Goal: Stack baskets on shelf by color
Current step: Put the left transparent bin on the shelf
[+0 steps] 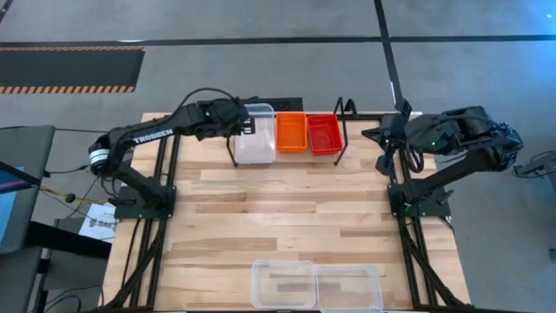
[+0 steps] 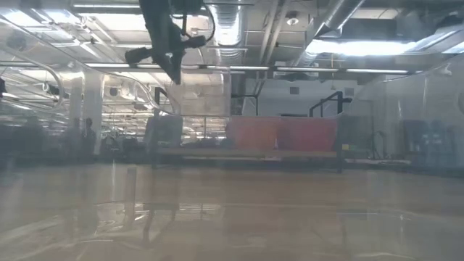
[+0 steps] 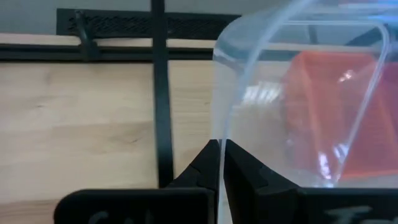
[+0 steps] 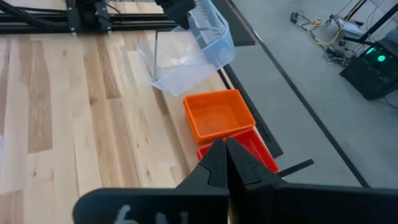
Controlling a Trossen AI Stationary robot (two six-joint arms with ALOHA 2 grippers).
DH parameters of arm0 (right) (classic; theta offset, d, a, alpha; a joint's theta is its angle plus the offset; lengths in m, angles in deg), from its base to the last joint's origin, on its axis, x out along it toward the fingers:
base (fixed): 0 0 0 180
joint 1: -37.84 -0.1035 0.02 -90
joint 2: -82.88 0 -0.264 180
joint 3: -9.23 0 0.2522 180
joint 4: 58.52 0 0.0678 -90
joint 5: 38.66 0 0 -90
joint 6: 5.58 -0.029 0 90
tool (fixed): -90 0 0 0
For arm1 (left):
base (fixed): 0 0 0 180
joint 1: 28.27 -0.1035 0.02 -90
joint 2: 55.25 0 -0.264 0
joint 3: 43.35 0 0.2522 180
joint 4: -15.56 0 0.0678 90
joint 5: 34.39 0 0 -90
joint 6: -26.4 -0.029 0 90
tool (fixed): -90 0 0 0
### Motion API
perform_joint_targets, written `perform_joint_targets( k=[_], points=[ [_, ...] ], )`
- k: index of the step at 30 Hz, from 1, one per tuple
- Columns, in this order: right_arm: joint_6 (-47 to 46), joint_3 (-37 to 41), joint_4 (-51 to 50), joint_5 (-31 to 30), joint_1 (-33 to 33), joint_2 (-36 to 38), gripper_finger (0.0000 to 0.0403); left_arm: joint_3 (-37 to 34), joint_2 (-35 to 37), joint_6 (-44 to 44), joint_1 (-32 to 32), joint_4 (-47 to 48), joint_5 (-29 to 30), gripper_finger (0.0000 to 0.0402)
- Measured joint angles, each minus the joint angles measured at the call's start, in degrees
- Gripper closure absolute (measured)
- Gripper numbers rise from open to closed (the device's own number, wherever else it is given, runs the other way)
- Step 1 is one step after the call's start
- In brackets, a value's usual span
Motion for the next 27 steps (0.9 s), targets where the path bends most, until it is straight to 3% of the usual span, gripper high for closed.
perform_joint_targets(
  k=[11,27],
  points=[
    [0.0,0.0,0.0,0.0,0.0,0.0,0.0401,0.0,-7.4,-6.2,-4.4,-4.2,-6.7,0.0401],
    [0.0,0.0,0.0,0.0,0.0,0.0,0.0401,0.0,-10.1,-5.6,-7.4,-4.9,-8.0,0.0401]
  ],
)
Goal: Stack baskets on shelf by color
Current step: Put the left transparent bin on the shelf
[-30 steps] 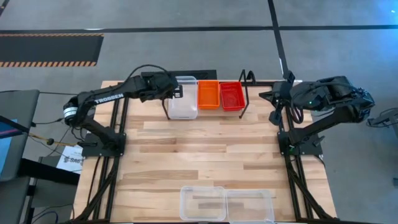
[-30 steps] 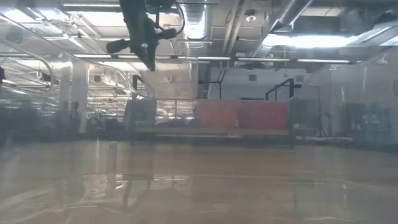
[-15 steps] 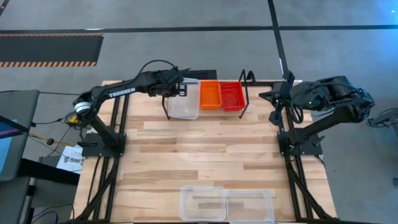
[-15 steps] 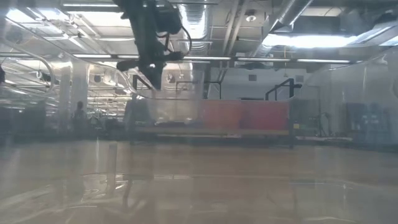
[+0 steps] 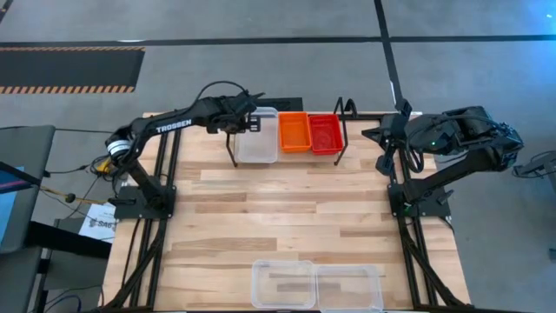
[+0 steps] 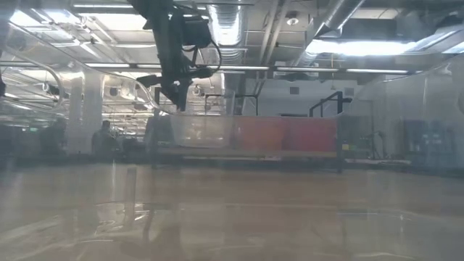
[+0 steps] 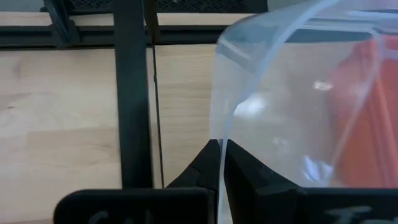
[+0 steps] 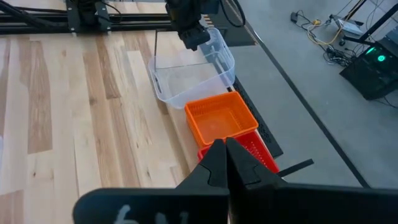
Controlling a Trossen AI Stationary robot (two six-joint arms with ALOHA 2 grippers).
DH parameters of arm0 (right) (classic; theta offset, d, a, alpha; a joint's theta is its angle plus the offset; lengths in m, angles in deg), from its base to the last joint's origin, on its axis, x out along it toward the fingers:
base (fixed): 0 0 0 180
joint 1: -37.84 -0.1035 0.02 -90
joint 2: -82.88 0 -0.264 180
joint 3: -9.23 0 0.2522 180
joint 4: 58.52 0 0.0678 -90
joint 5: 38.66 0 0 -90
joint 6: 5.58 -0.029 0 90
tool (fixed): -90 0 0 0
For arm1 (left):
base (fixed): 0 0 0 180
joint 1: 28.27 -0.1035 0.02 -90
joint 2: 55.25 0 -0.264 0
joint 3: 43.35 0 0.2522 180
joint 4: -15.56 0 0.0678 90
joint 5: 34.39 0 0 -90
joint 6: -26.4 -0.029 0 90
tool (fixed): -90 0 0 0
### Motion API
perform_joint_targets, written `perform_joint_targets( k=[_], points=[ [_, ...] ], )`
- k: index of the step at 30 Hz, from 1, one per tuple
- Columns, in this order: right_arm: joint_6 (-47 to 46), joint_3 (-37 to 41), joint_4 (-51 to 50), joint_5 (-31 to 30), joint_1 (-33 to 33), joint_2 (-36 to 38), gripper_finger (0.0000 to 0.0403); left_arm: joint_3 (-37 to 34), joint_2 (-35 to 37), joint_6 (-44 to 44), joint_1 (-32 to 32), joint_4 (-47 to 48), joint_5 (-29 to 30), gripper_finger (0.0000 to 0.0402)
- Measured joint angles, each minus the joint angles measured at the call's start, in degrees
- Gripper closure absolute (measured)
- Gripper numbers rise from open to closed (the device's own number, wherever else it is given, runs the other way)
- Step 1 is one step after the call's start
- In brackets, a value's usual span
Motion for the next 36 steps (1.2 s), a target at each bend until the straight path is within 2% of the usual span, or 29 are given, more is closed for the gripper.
perform_joint_targets(
  k=[9,29,36],
  points=[
    [0.0,0.0,-0.2,0.1,0.0,0.0,0.0401,0.3,-2.8,0.4,-0.2,-1.1,-1.3,0.0401],
    [0.1,0.0,-0.3,0.1,0.0,0.0,0.0401,0.1,-3.0,0.5,-0.1,-0.9,-4.2,0.0401],
    [0.1,0.0,-0.3,0.1,0.0,0.0,0.0401,0.2,-3.0,1.0,0.0,4.4,-4.4,0.0401]
  ],
)
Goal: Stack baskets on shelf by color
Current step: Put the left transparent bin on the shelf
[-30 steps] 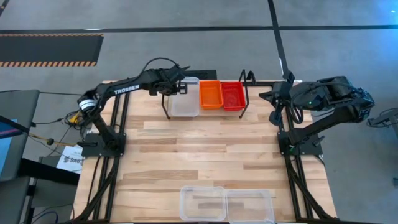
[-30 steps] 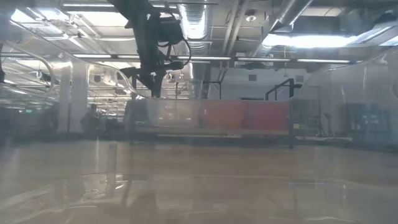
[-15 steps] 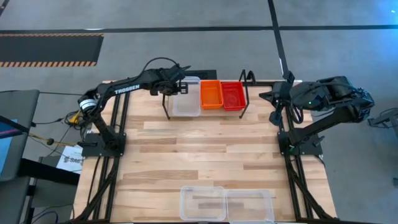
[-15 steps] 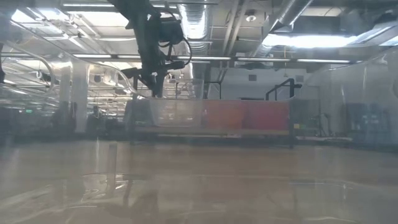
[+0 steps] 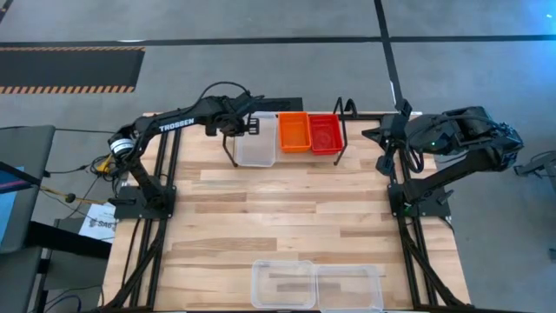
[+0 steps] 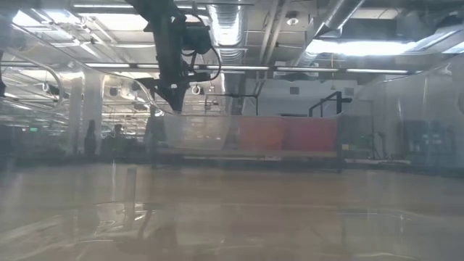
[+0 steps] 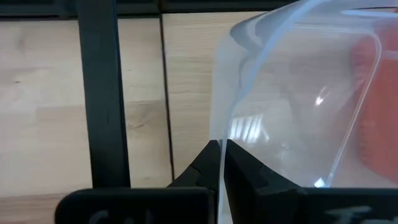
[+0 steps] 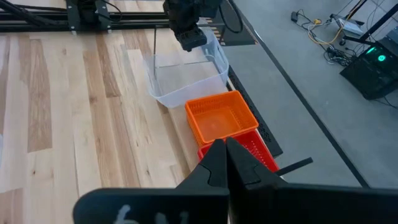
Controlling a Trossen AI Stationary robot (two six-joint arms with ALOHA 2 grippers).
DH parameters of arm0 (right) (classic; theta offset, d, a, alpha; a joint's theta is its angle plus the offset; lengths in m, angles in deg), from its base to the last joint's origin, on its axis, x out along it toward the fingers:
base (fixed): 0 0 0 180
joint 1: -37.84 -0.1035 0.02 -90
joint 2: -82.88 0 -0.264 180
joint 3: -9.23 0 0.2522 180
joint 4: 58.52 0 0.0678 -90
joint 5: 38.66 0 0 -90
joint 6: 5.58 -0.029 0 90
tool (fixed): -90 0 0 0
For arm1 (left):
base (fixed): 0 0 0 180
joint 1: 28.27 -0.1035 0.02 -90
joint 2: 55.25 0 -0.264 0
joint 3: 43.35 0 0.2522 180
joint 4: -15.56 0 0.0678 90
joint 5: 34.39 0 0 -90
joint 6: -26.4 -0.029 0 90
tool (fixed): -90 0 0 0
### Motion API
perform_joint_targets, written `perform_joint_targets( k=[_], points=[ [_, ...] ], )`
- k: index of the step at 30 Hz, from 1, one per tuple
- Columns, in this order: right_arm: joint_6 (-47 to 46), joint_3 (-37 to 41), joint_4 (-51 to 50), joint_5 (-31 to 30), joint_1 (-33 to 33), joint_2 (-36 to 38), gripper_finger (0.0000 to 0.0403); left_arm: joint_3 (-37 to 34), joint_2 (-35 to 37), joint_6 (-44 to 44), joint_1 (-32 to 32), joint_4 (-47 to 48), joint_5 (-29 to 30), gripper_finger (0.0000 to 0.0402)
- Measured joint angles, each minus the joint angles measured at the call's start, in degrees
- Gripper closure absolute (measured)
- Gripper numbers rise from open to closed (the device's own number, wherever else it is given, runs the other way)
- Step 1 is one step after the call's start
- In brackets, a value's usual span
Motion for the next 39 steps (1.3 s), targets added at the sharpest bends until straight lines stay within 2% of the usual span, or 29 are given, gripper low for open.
perform_joint_targets(
  k=[30,39],
  points=[
    [1.0,0.0,0.0,0.1,0.0,0.0,0.0401,-0.1,0.0,0.2,0.0,-0.4,1.5,0.0401],
    [1.0,0.0,0.0,0.1,0.0,0.0,0.0401,-0.2,-0.2,-2.6,0.1,-6.7,3.2,0.039]
  ],
)
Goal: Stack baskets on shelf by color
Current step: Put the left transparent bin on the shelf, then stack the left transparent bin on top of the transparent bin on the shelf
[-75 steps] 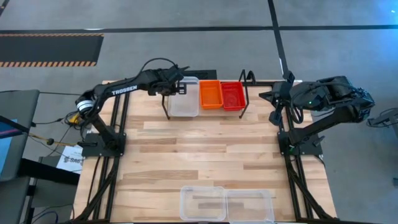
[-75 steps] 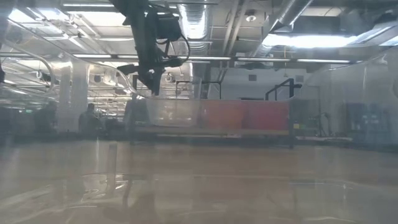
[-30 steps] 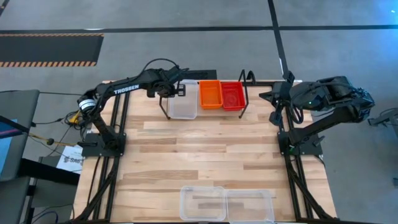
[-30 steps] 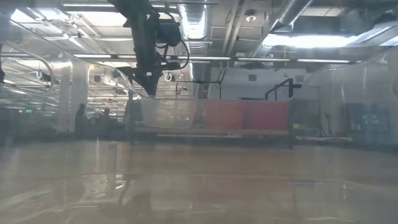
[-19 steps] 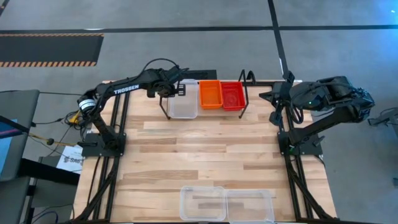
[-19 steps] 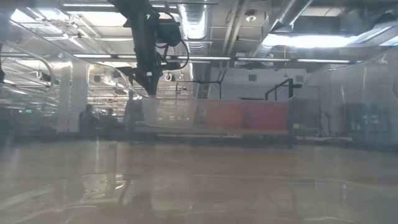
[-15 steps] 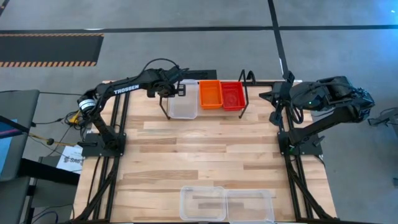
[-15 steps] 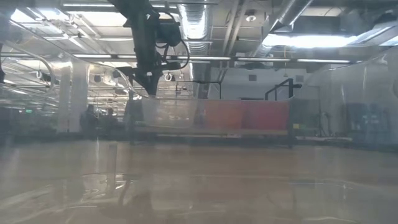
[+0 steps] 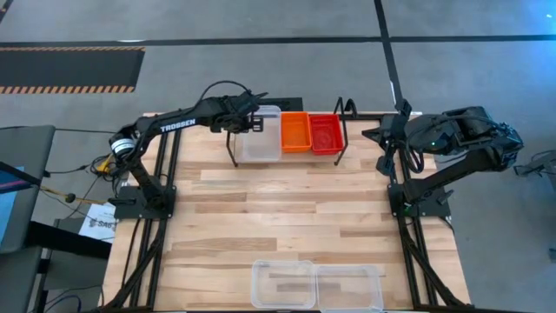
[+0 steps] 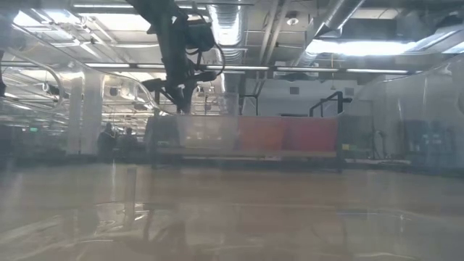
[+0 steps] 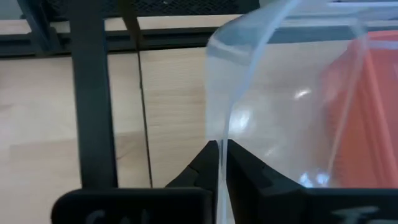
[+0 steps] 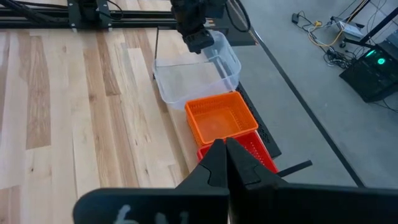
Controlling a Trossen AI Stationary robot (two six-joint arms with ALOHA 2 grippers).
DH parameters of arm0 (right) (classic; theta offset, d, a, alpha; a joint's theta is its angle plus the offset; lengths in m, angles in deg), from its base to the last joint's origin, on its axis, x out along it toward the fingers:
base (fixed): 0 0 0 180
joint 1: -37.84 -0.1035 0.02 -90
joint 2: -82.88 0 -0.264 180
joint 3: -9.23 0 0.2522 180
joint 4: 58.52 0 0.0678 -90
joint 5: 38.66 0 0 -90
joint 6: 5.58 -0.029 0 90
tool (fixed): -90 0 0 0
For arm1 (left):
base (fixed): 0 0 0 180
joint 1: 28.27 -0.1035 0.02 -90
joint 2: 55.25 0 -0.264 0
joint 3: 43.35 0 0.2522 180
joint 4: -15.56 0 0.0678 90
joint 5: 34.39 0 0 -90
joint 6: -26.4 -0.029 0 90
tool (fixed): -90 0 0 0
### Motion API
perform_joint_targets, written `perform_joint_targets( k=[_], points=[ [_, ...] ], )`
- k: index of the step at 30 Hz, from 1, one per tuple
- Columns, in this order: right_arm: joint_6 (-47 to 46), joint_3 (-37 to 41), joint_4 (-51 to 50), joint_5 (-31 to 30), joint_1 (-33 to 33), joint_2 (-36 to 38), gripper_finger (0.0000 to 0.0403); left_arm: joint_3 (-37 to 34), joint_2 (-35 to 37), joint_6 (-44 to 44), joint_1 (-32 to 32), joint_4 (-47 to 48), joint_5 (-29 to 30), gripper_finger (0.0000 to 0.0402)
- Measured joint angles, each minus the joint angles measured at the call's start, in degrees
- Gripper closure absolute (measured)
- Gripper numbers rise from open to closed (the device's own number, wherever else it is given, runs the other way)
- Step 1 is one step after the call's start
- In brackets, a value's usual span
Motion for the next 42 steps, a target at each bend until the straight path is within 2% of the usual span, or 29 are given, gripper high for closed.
perform_joint_targets(
  k=[7,12,15,19,21,24,29,32,35,40,42],
  points=[
    [0.0,0.0,0.0,0.1,-0.2,0.0,0.0401,0.0,0.0,0.4,0.0,0.1,0.0,0.035],
    [0.0,0.0,0.0,0.1,-0.2,0.0,0.0401,0.0,0.0,-0.5,0.0,0.2,0.0,0.0338],
    [0.0,0.0,-0.1,0.1,-0.2,0.0,0.0401,0.0,0.0,-0.6,0.0,0.2,0.6,0.0345],
    [-0.2,0.0,-0.7,0.1,-0.2,0.0,0.0401,1.9,0.0,-3.3,0.8,0.8,0.6,0.038],
    [-0.2,0.0,-1.0,0.1,-0.2,0.0,0.0401,4.2,-0.4,-5.1,2.2,2.1,1.8,0.0395],
    [-1.4,0.0,-1.4,0.1,-0.2,0.0,0.0401,10.1,0.6,-7.5,4.2,6.4,6.5,0.0396],
    [-1.7,0.0,-1.3,0.1,-0.1,0.0,0.0401,22.1,1.0,-9.5,8.3,19.7,16.6,0.04],
    [-1.7,0.0,-1.3,0.1,-0.1,0.0,0.0401,29.4,1.2,-10.1,11.0,24.6,18.8,0.0398],
    [-2.6,0.0,-1.3,0.1,-0.1,0.0,0.0401,35.1,1.2,-13.2,15.1,26.3,17.4,0.0399],
    [-3.2,0.0,-1.3,0.1,-0.1,0.0,0.0401,40.2,1.2,-20.5,24.8,26.6,5.7,0.0401],
    [-3.9,0.0,-1.3,0.1,-0.1,0.0,0.0401,40.3,1.2,-20.4,29.4,27.0,3.6,0.0401]
  ],
)
